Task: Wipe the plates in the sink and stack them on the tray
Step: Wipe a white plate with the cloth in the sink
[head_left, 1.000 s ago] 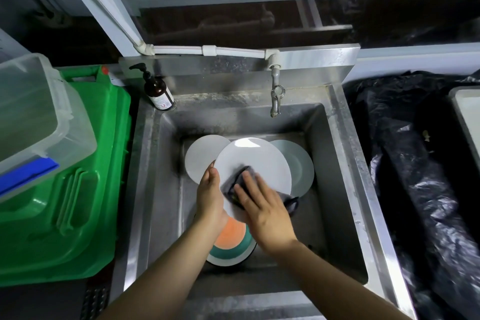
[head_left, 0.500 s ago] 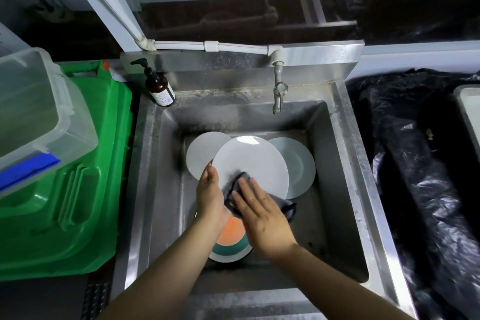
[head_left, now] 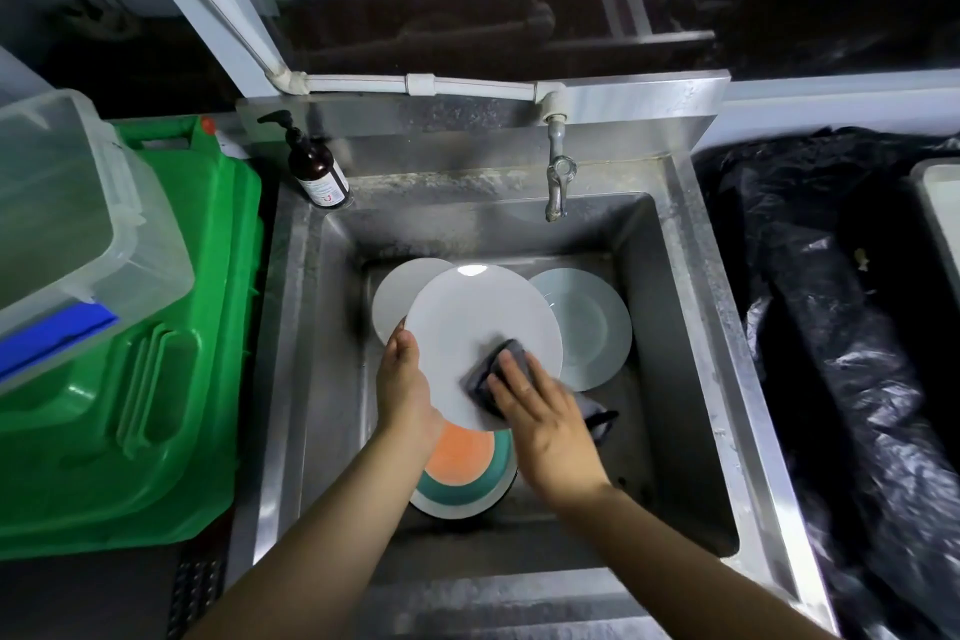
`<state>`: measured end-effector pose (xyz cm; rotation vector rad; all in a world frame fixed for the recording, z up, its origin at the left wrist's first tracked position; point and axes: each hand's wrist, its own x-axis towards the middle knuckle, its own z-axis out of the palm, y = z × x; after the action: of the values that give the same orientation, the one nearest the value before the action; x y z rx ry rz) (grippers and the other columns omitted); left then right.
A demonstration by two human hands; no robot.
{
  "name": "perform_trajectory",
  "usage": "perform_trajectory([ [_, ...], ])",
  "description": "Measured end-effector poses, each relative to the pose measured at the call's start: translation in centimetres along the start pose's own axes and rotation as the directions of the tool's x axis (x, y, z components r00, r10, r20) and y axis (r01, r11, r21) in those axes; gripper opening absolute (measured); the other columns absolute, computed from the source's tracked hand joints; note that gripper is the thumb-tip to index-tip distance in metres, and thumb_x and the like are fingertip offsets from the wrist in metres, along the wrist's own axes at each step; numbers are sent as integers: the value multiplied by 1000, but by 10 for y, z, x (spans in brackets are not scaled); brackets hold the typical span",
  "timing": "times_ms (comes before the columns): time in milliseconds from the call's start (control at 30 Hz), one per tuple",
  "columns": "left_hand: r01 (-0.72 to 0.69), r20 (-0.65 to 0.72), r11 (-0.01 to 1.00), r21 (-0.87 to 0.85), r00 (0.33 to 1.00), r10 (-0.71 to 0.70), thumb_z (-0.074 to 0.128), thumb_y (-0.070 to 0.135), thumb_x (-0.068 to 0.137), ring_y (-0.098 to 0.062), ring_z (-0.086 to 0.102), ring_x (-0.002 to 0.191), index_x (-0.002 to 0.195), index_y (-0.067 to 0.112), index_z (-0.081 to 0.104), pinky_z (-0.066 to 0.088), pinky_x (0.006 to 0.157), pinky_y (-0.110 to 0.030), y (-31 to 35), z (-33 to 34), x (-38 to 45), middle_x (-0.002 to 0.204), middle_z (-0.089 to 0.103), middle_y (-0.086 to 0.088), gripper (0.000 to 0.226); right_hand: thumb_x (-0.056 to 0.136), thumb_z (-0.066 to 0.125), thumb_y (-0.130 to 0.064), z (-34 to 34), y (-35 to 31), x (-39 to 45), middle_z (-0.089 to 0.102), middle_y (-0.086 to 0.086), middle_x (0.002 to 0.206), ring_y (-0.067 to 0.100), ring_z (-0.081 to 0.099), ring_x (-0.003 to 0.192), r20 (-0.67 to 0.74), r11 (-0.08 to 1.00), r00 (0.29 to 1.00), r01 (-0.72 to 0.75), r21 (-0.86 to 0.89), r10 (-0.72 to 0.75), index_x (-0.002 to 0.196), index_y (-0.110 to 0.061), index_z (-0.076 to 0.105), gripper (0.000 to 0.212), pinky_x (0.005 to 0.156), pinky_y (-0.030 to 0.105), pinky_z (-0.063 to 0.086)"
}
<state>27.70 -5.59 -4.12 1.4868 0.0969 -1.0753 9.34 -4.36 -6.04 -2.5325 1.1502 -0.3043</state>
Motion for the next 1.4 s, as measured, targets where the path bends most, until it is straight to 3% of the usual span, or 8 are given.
perform_trajectory([
  [100, -28, 28, 998, 54, 999, 26, 37, 33, 111, -29, 65, 118, 132, 23, 61, 51, 104, -51, 1, 5, -1, 128, 69, -6, 34, 83, 66, -5, 7, -19, -13, 17, -1, 166, 30, 15, 153, 40, 995, 995, 93, 39, -95, 153, -21, 37, 77, 109, 47, 40],
  [200, -1, 48, 999, 54, 999, -2, 37, 33, 111, -29, 65, 117, 127, 26, 62, 51, 102, -48, 1, -3, 3, 129, 68, -6, 31, 86, 53, -7, -1, 2, -8, 19, -2, 165, 28, 19, 152, 97, 979, 976, 200, -36, -196, 154, -25, 35, 72, 108, 46, 41],
  [400, 55, 35, 997, 48, 998, -57, 39, 37, 110, -29, 66, 118, 142, 25, 56, 57, 81, -34, -2, -25, 5, 132, 68, -4, 38, 86, 54, -5, -13, 36, 10, 27, -1, 162, 33, 27, 148, 58, 998, 998, -3, -60, 7, 146, -21, 49, 62, 100, 55, 47],
  [600, 20, 64, 995, 100, 998, -26, 41, 36, 110, -29, 67, 115, 122, 29, 67, 52, 102, -50, -2, -8, 1, 124, 72, -4, 30, 78, 70, -3, 10, 1, 1, 27, 1, 163, 35, 28, 148, 106, 959, 953, 280, 35, -282, 150, -20, 42, 79, 101, 49, 50],
  [933, 167, 112, 979, 114, 977, -180, 45, 42, 104, -32, 65, 120, 127, 20, 65, 50, 105, -49, -14, -11, -12, 132, 68, -13, 38, 95, 42, -15, 5, -7, 67, 32, 6, 160, 38, 30, 147, 35, 979, 979, 202, 23, -203, 147, -13, 47, 53, 107, 52, 43],
  [1100, 166, 56, 986, -16, 985, -165, 49, 39, 105, -29, 73, 95, 117, 19, 68, 58, 79, -42, -8, -12, 1, 112, 76, -9, 31, 72, 73, 0, 22, -8, -8, 31, 3, 161, 38, 30, 146, 118, 963, 955, 271, 17, -271, 148, -16, 45, 82, 106, 53, 44],
  [1233, 95, 49, 993, 65, 994, -98, 47, 37, 106, -33, 67, 112, 125, 20, 67, 54, 98, -50, -18, -22, -1, 121, 73, -9, 32, 80, 68, -3, 22, 2, 11, 34, 5, 160, 41, 37, 142, 143, 963, 952, 269, 28, -271, 147, -17, 44, 72, 97, 54, 50],
  [1400, 37, 103, 984, 177, 993, -56, 48, 47, 100, -29, 64, 121, 135, 34, 63, 50, 105, -53, -26, -25, -12, 134, 68, -1, 39, 87, 64, -4, 2, 19, 77, 28, 2, 162, 40, 32, 143, 114, 999, 993, 39, -12, -38, 148, -19, 46, 65, 106, 51, 42],
])
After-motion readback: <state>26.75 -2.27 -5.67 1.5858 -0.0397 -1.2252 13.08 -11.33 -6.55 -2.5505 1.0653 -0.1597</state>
